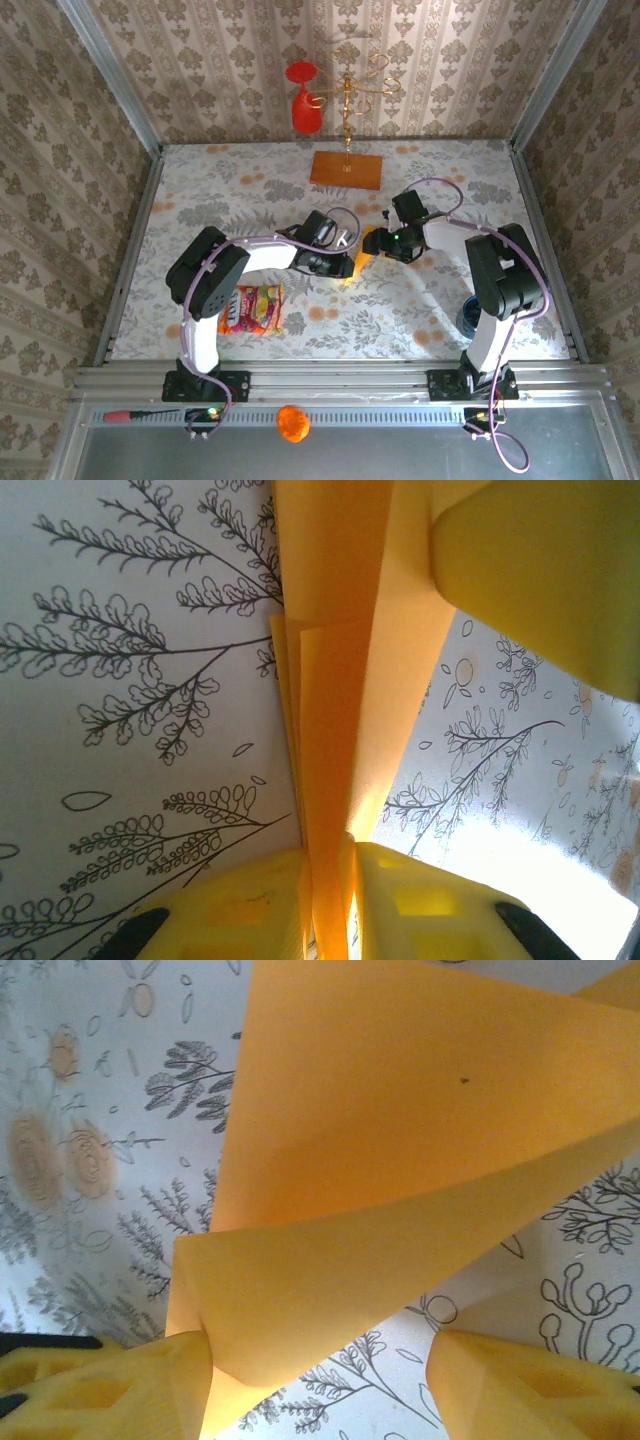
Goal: Fold a paper plane with a square sheet of paper (pick it up from the middle)
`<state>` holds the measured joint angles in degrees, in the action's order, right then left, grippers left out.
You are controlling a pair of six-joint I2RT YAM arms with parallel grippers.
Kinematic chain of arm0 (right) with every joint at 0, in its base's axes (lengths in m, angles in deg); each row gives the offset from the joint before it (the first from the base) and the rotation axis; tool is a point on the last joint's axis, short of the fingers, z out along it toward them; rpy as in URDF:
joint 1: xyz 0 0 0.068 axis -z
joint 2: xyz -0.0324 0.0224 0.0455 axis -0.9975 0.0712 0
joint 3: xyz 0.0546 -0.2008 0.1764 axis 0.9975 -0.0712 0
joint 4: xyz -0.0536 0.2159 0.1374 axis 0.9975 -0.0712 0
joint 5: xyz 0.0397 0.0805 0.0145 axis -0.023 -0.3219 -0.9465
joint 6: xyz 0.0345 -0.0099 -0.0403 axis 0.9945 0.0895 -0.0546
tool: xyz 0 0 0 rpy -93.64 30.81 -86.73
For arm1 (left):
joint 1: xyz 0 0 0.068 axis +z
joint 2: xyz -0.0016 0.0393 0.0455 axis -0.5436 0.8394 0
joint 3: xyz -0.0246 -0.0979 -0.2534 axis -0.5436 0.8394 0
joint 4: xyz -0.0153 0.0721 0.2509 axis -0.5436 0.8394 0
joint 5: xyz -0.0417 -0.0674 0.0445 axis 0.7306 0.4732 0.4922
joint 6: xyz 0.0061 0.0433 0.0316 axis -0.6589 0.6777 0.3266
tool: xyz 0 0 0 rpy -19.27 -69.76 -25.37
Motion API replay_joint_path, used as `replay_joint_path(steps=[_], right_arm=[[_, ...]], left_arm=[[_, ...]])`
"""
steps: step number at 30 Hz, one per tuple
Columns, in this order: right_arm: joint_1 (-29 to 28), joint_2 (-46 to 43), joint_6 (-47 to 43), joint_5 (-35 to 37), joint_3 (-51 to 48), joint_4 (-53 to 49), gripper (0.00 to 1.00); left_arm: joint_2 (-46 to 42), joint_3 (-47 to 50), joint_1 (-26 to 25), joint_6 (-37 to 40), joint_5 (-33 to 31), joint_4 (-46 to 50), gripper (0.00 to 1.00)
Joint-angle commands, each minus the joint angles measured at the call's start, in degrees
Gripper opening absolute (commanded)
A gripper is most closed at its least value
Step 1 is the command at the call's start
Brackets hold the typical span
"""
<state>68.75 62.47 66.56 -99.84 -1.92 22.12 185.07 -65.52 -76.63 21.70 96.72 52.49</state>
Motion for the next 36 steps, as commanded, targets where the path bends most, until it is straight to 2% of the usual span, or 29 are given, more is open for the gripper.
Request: replay_joint_path(steps=[1,17,27,36], right_arm=[[-0.63,5.15,0.75,11.64,0.45,-5.20,0.61],[-1.46,8.03,0.93,12.89,1.99,-6.02,0.66],[-1.53,9.27,0.83,12.99,3.07,-6.94,0.66],[-1.54,10.04,1.07,13.57,3.46,-7.39,0.66]], left_arm=[[2.50,1.49,-0.33,-0.21,-1.18,2.22,0.21],[-4.93,3.15,0.55,-0.30,0.28,1.50,0.29],[-5.68,4.61,0.47,-0.10,2.96,1.12,0.29],[-3.12,4.62,0.46,-0.74,2.22,2.47,0.23]])
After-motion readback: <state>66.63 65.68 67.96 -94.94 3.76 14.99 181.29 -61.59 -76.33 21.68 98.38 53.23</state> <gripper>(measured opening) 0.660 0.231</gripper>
